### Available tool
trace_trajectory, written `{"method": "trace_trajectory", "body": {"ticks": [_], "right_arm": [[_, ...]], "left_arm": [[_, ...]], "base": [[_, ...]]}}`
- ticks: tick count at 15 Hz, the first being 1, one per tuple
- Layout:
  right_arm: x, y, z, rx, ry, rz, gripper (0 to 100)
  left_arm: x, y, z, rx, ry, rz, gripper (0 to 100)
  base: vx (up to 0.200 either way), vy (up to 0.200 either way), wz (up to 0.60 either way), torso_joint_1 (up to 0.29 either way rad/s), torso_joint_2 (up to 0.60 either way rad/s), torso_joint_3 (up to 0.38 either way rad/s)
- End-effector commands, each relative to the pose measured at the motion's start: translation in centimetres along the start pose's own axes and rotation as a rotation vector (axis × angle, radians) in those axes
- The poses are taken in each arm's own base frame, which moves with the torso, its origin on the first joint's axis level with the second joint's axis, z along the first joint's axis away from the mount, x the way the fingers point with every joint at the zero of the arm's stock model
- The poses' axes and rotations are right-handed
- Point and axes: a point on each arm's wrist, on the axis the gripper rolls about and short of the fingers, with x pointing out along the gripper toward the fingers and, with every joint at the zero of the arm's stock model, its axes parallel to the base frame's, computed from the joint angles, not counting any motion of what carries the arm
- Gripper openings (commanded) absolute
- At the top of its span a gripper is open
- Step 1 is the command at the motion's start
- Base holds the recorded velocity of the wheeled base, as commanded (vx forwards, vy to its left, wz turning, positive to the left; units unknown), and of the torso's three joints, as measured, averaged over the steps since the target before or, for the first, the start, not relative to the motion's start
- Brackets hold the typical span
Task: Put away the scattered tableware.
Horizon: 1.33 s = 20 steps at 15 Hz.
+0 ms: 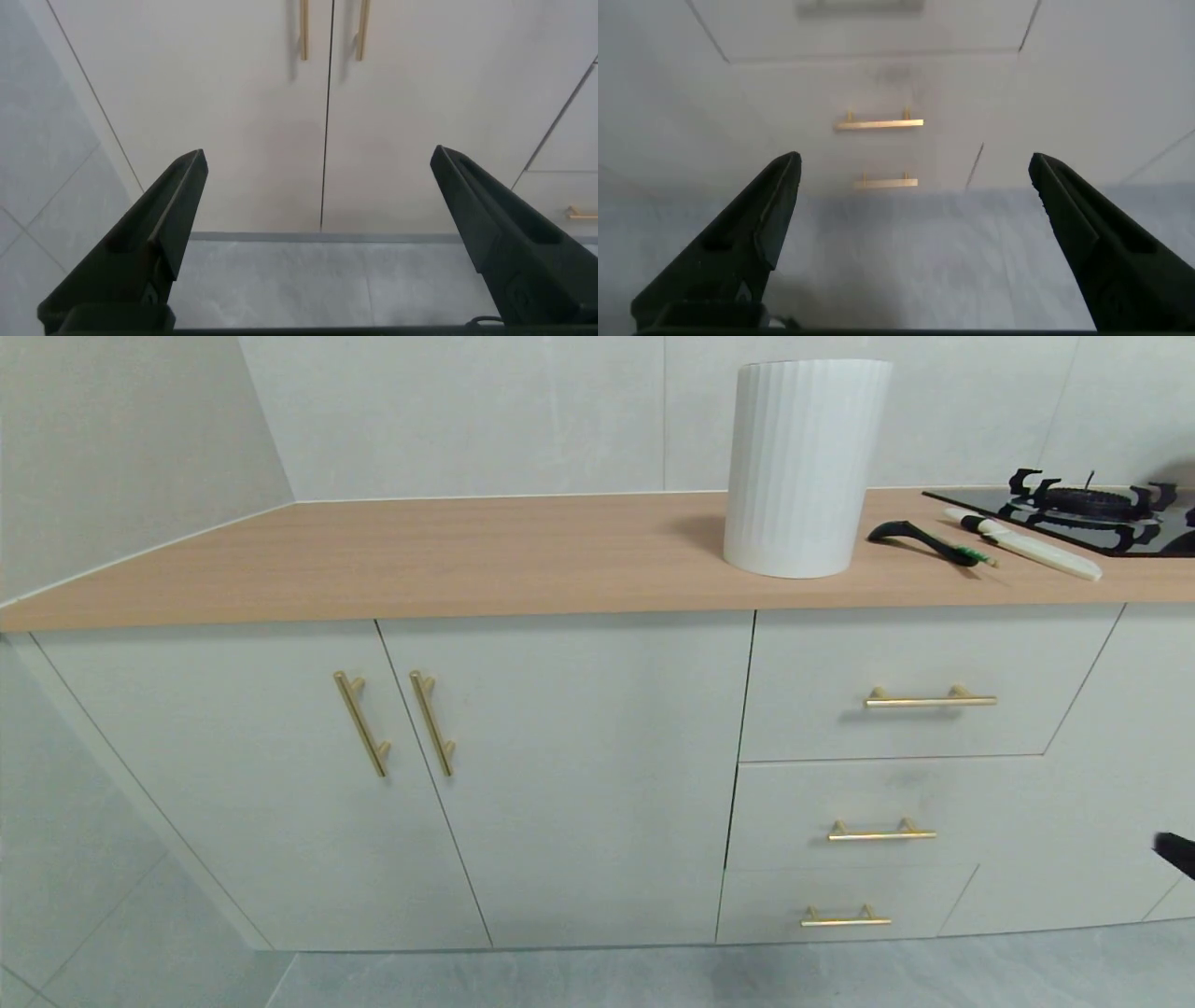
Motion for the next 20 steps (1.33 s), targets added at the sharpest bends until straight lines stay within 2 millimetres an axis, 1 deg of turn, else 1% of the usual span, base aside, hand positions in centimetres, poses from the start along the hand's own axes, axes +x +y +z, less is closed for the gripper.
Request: {"method": "trace_trajectory", "body": {"ticks": [1, 2, 3, 4, 5, 7, 9, 10, 11, 13, 14, 15, 20], "right_arm": [[13.5, 1.0, 2.8, -0.035, 0.293, 0.009, 100], [13.8, 1.0, 2.7, -0.035, 0.3, 0.011, 100], [17.5, 1.2, 1.2, -0.038, 0.347, 0.012, 100], [18.7, 1.3, 0.2, -0.039, 0.375, 0.011, 100], [20.8, 1.4, -1.6, -0.042, 0.431, 0.017, 100], [24.7, 1.7, -4.5, -0.055, 0.448, 0.016, 100], [26.9, 2.2, -6.4, -0.066, 0.432, 0.018, 100], [27.6, 2.3, -7.0, -0.064, 0.418, 0.02, 100], [27.8, 2.3, -7.0, -0.064, 0.411, 0.02, 100], [29.2, 2.9, -7.8, -0.068, 0.352, 0.032, 100], [29.4, 3.0, -8.0, -0.07, 0.344, 0.031, 100], [30.1, 3.3, -8.8, -0.077, 0.322, 0.006, 100], [31.8, 3.4, -10.1, -0.081, 0.245, -0.052, 100]], "left_arm": [[0.0, 0.0, 0.0, -0.001, 0.0, 0.0, 100], [0.0, 0.0, 0.0, -0.001, 0.0, 0.0, 100], [0.0, 0.0, 0.0, -0.001, 0.0, 0.0, 100], [0.0, 0.0, 0.0, -0.001, 0.0, 0.0, 100], [0.0, 0.0, 0.0, -0.001, 0.0, 0.0, 100], [0.0, 0.0, 0.0, -0.001, 0.0, 0.0, 100], [0.0, 0.0, 0.0, -0.001, 0.0, 0.0, 100], [0.0, 0.0, 0.0, -0.001, 0.0, 0.0, 100], [0.0, 0.0, 0.0, -0.001, 0.0, 0.0, 100], [0.0, 0.0, 0.0, -0.001, 0.0, 0.0, 100], [0.0, 0.0, 0.0, -0.001, 0.0, 0.0, 100], [0.0, 0.0, 0.0, -0.001, 0.0, 0.0, 100], [0.0, 0.0, 0.0, -0.001, 0.0, 0.0, 100]], "base": [[0.0, 0.0, 0.0, 0.0, 0.0, 0.0], [0.0, 0.0, 0.0, 0.0, 0.0, 0.0], [0.0, 0.0, 0.0, 0.0, 0.0, 0.0], [0.0, 0.0, 0.0, 0.0, 0.0, 0.0], [0.0, 0.0, 0.0, 0.0, 0.0, 0.0], [0.0, 0.0, 0.0, 0.0, 0.0, 0.0], [0.0, 0.0, 0.0, 0.0, 0.0, 0.0], [0.0, 0.0, 0.0, 0.0, 0.0, 0.0], [0.0, 0.0, 0.0, 0.0, 0.0, 0.0], [0.0, 0.0, 0.0, 0.0, 0.0, 0.0], [0.0, 0.0, 0.0, 0.0, 0.0, 0.0], [0.0, 0.0, 0.0, 0.0, 0.0, 0.0], [0.0, 0.0, 0.0, 0.0, 0.0, 0.0]]}}
